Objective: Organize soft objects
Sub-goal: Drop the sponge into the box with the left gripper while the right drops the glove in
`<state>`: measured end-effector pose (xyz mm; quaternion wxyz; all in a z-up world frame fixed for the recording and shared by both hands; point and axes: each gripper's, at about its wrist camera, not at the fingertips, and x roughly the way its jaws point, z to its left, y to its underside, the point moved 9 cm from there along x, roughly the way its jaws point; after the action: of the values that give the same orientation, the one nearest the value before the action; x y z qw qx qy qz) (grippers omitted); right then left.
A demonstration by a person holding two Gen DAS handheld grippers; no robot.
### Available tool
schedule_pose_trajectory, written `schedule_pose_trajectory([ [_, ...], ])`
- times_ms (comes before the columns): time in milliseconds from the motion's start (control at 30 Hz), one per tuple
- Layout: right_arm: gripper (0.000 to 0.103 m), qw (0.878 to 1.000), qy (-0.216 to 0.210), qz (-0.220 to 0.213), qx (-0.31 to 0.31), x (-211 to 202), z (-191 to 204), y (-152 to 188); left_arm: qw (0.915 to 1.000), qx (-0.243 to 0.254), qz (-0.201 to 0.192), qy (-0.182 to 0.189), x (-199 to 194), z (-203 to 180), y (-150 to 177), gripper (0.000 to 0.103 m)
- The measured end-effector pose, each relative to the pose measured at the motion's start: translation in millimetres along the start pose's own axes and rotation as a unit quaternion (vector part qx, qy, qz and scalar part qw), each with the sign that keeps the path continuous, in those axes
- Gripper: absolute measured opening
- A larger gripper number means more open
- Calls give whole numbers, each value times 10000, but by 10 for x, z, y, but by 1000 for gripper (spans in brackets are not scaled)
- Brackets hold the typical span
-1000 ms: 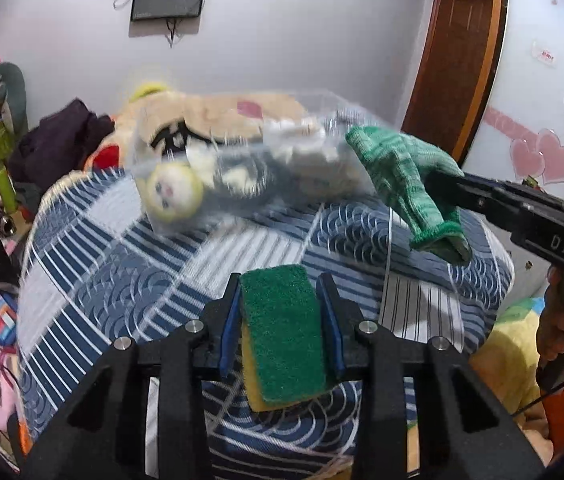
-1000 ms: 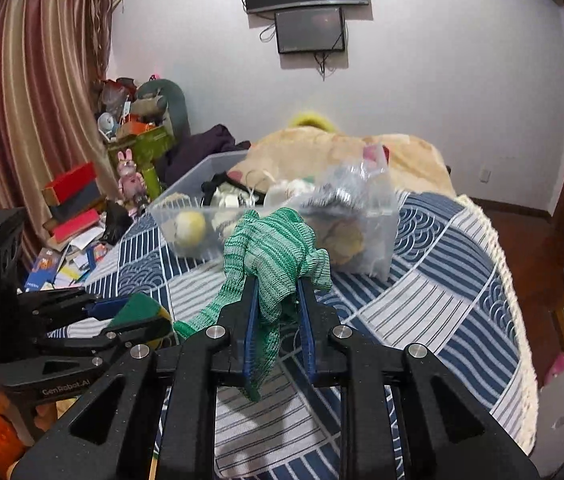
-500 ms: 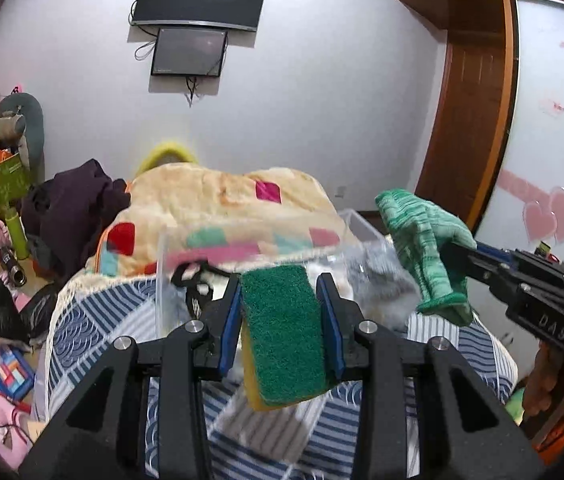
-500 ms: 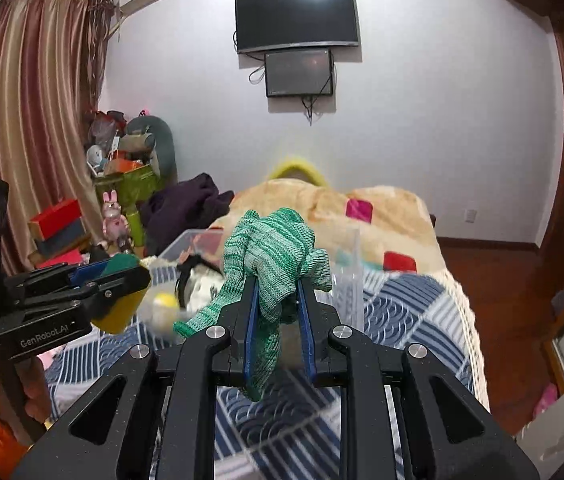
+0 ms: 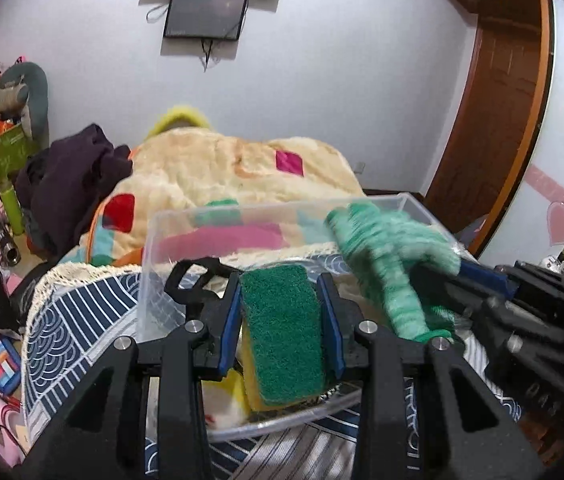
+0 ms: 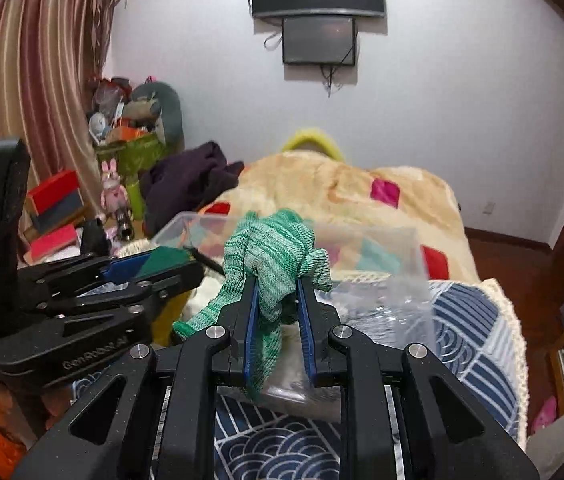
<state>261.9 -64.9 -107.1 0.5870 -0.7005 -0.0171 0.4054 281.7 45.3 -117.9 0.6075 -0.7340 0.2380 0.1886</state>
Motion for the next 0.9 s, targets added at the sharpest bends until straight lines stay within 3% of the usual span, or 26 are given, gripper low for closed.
schedule_pose_trajectory([
  [233,27,9992,120,186,-330,29,56,99,9996,82,265,21,121,20,105,37],
  [400,38,9996,32,185,-212,-58,-11,68,9998,30,218,29,12,39,133,46],
  [800,39,9982,-91,-600,-14,-811,11,-217,9982,79,-576,171,-866,-106,-77,47],
  [900,39,9964,-130,-841,27,-1057,37,-260,9962,157,-832,184,-1145,-209,-106,53],
])
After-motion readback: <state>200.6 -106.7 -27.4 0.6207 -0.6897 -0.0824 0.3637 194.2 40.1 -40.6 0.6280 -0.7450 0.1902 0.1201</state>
